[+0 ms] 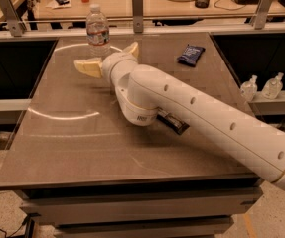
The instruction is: Move water bottle near rxbar blueberry
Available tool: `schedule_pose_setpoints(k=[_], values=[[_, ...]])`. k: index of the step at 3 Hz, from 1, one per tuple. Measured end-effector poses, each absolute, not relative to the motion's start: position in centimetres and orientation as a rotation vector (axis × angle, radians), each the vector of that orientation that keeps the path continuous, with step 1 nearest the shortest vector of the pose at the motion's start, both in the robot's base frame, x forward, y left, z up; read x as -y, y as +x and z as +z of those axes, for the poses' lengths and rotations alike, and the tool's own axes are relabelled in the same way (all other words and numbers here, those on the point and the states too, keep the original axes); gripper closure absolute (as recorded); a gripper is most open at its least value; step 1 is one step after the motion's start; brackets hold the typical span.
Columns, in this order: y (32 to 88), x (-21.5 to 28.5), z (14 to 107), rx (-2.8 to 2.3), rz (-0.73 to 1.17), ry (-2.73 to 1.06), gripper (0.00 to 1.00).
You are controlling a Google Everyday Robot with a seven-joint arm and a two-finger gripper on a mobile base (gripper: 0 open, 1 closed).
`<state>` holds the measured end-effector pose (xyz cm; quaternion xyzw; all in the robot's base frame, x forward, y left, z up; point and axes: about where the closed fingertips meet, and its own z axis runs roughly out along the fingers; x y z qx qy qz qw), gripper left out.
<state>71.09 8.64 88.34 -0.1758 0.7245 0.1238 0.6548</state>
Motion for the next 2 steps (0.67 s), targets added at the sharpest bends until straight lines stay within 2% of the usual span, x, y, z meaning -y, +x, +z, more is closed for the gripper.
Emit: schedule_pose_setpoints(k=[2], values=[[73.4,-11.4,88.3,-1.651,0.347,-0.397,0.00]])
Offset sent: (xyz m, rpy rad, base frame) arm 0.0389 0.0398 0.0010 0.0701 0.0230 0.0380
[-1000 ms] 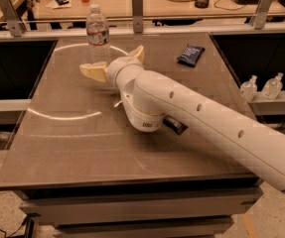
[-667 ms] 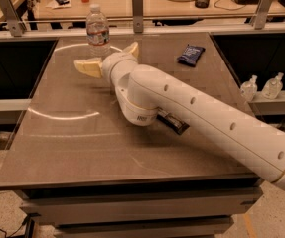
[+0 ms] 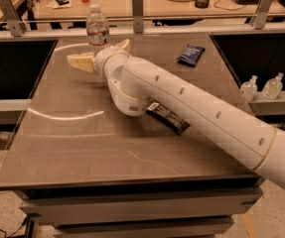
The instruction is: Move water bottle near rxbar blueberry
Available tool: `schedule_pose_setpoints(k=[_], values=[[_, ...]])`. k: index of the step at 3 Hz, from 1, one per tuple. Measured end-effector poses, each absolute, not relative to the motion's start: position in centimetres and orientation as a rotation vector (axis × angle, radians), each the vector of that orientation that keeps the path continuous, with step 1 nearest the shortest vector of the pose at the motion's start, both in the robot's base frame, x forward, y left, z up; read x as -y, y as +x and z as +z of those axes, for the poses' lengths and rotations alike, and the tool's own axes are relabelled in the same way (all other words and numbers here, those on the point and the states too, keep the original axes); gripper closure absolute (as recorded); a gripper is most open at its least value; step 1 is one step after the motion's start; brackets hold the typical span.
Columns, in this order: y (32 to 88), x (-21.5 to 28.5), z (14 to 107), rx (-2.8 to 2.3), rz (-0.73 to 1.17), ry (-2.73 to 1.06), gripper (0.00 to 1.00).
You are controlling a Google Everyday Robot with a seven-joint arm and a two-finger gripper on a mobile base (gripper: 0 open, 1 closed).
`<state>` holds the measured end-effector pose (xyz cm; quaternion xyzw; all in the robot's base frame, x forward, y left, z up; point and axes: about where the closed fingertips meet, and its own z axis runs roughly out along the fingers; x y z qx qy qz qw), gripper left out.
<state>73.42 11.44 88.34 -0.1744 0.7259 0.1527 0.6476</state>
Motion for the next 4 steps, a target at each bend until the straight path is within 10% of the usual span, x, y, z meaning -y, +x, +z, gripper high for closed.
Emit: schedule_pose_setpoints(k=[1,4], values=[[74.5,-12.4,88.2,-1.639,0.351,-0.401,0.00],[76.0,-12.0,87.8,-1.614,0.304,-0.422,0.62]])
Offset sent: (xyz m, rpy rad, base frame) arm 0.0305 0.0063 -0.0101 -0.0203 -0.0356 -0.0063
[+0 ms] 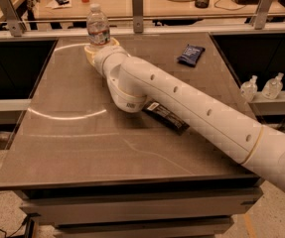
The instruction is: Move water bottle near rxbar blueberry
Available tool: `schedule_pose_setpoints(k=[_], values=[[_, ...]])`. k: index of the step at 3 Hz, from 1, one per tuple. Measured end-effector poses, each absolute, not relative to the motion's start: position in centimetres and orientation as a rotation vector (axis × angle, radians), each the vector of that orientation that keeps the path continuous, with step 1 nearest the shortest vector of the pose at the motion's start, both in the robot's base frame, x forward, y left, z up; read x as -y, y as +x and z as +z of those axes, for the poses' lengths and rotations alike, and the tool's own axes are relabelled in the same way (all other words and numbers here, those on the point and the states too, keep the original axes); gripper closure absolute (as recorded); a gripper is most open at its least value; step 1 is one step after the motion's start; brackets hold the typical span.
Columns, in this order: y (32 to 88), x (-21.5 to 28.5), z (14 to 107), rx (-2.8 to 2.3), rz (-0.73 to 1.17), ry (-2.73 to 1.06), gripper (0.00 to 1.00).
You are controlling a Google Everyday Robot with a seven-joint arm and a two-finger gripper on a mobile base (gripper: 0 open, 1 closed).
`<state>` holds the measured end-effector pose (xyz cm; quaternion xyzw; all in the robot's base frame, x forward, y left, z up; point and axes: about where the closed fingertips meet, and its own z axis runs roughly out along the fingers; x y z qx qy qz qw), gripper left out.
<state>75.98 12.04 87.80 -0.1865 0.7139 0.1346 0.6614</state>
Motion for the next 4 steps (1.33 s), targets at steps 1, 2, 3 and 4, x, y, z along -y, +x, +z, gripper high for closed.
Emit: schedule_pose_setpoints(k=[1,2,3,4], values=[[75.2,-11.7,88.7,-1.608,0.320,-0.429,0.87],[72.9,-10.9,89.8,-1.622,0.359,-0.417,1.00],[69.8,-8.9,90.9,-1.648,0.360,-0.399,1.00],[67.0,-5.6,91.2,-1.685,0.300,-0.369,1.00]])
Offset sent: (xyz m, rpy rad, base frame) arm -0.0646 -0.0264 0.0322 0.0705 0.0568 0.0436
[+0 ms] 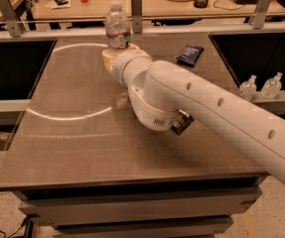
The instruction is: Move water bottle near rxbar blueberry
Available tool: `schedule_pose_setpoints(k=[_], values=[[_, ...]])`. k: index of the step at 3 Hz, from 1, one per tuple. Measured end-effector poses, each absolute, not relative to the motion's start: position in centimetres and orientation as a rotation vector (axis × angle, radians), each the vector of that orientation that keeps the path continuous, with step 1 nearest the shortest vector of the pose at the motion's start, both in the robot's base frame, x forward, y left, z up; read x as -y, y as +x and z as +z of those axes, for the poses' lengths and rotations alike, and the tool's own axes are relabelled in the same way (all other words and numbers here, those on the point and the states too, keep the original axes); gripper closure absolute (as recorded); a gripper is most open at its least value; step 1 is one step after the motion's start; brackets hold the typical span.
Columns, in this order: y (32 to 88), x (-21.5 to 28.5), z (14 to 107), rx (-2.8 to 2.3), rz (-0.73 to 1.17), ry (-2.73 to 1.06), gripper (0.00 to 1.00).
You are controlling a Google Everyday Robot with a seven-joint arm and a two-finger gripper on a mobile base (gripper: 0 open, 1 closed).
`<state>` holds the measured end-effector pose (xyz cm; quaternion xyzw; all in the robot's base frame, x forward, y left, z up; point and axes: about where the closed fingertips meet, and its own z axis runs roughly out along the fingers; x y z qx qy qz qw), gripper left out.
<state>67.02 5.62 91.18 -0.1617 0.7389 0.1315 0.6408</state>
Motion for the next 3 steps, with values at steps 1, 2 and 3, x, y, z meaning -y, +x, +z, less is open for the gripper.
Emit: schedule_pose_setpoints(k=[1,2,3], values=[[64.7,-1.2,91.8,-1.715,0.186,-0.323,1.00],[62.2,3.7,92.6,-1.738,0.035,-0.260,1.00],[60.5,8.7,93.5,-1.731,-0.136,-0.164,1.00]])
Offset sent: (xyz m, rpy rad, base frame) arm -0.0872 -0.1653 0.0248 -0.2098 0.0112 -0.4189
